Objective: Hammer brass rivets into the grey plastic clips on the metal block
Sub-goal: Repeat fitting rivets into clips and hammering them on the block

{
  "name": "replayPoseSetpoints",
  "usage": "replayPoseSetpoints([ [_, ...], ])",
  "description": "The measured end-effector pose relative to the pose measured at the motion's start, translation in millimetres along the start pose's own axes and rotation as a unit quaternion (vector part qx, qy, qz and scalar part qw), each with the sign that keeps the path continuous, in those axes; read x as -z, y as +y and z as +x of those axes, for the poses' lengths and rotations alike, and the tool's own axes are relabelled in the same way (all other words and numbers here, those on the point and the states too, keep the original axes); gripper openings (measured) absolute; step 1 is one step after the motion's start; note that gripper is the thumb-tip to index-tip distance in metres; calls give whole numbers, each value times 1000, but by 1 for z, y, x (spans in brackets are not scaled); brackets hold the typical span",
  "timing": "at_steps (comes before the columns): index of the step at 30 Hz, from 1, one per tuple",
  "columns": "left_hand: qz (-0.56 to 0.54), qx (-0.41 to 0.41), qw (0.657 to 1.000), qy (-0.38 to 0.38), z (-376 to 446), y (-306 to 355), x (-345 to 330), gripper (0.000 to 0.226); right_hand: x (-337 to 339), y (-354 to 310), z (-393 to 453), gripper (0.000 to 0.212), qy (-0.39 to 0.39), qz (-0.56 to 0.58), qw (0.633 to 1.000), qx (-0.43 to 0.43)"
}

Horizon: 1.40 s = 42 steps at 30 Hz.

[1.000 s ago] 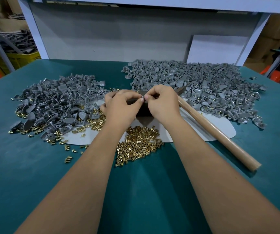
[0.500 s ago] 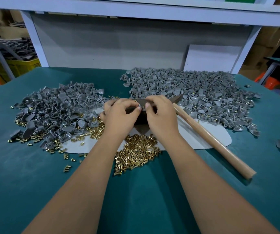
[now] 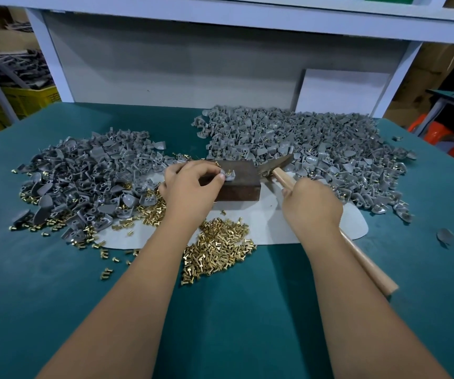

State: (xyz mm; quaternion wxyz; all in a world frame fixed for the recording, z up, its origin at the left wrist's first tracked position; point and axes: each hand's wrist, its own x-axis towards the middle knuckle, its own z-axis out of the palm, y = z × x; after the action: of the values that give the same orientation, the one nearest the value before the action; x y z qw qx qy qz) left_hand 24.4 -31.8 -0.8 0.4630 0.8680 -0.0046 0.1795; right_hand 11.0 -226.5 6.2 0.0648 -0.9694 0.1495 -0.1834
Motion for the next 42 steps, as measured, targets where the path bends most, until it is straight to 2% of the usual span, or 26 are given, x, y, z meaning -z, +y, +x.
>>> replayPoseSetpoints([
  [6, 26, 1, 999, 19, -1, 0, -3, 7, 20, -5, 3, 19, -10, 74, 997, -35],
  [9, 47, 5, 999, 23, -2, 2, -4, 7, 39, -7, 5, 13, -16, 184, 983, -21],
  [12, 55, 14, 998, 20, -2, 3, -4, 8, 60, -14, 1, 32, -70, 299, 952, 19],
  [14, 50, 21, 998, 19, -2, 4, -3, 9, 70, -19, -1, 39, -85, 267, 959, 47],
  [19, 43, 17, 999, 26, -3, 3, -2, 13, 78, -28, 0, 43, -40, 196, 978, 65],
  [22, 64, 19, 997, 36, -4, 5, -3, 15, 83, -29, 2, 41, -89, 109, 982, 123],
  [27, 40, 33, 998, 36, -3, 5, -4, 11, 90, -33, 1, 45, 6, 100, 986, 131],
  [30, 63, 26, 997, 29, -4, 6, -3, 14, 87, -36, -3, 45, -30, 19, 982, 186],
  [35, 45, 34, 998, 34, -4, 5, -5, 14, 79, -39, -10, 47, 30, 59, 986, 153],
  [39, 62, 31, 997, 31, -4, 6, -4, 17, 78, -40, -8, 45, -36, 56, 985, 158],
  [42, 41, 40, 998, 32, -3, 6, -5, 13, 79, -38, -6, 46, 28, 105, 986, 124],
])
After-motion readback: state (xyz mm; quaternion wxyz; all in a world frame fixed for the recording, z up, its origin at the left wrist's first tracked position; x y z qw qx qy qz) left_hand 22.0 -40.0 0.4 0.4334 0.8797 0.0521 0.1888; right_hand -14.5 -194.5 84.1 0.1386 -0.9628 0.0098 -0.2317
